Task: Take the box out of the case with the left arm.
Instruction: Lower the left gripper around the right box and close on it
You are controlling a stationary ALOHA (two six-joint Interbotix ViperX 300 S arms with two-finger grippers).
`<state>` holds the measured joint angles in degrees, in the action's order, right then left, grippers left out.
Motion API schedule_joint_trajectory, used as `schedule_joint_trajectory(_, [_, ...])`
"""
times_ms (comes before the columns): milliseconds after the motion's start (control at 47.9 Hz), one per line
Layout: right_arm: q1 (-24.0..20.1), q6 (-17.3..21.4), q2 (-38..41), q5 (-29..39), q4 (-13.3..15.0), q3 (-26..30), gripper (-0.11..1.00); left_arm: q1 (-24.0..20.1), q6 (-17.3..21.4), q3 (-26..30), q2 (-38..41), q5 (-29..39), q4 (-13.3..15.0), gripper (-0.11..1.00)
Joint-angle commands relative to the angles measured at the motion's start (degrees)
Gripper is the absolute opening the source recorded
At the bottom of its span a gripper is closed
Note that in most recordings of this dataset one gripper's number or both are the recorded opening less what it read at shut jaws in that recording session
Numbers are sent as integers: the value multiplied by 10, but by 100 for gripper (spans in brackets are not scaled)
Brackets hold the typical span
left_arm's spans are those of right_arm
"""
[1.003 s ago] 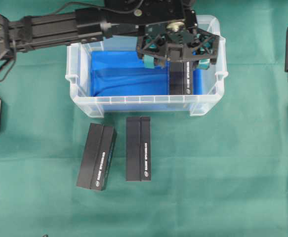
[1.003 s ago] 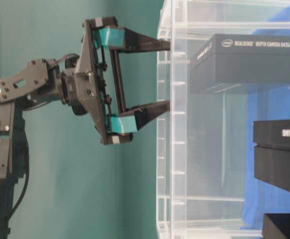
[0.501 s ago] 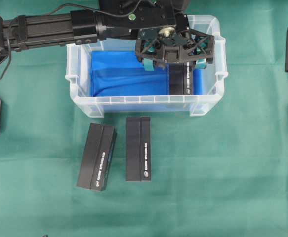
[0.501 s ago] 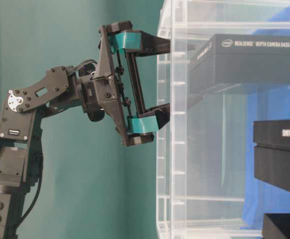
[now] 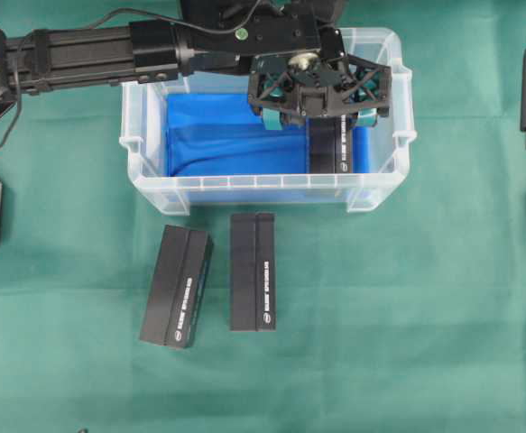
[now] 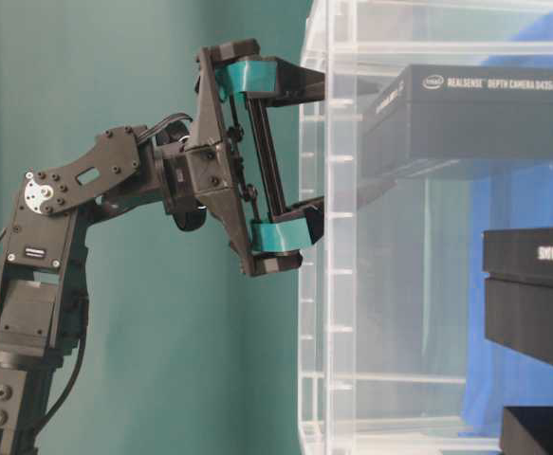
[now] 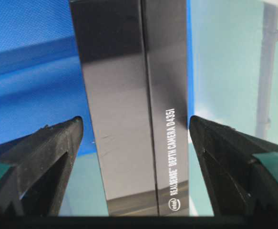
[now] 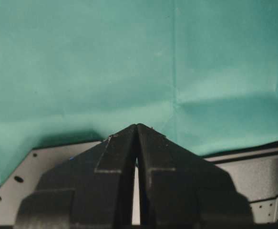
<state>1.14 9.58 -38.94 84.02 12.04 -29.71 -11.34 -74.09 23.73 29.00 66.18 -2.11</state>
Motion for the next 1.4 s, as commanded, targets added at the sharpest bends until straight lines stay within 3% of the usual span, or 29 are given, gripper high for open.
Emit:
schedule_joint_trajectory(0, [1, 2, -1, -3, 2, 6, 1, -2, 1, 14, -17, -5, -3, 91])
schedule_joint_trajectory(940, [0, 1, -1, -3, 2, 5, 1, -2, 0, -10, 10, -24, 1, 90])
schedule_joint_trajectory(1024, [1, 2, -1, -3, 2, 6, 1, -3, -1, -9, 11, -24, 4, 85])
schedule_joint_trajectory(1128, [1, 2, -1, -3, 2, 5, 1, -2, -7, -6, 10, -23, 7, 63])
schedule_joint_trajectory(1379, [1, 2, -1, -3, 2, 6, 1, -3, -7, -3, 10, -23, 6, 63])
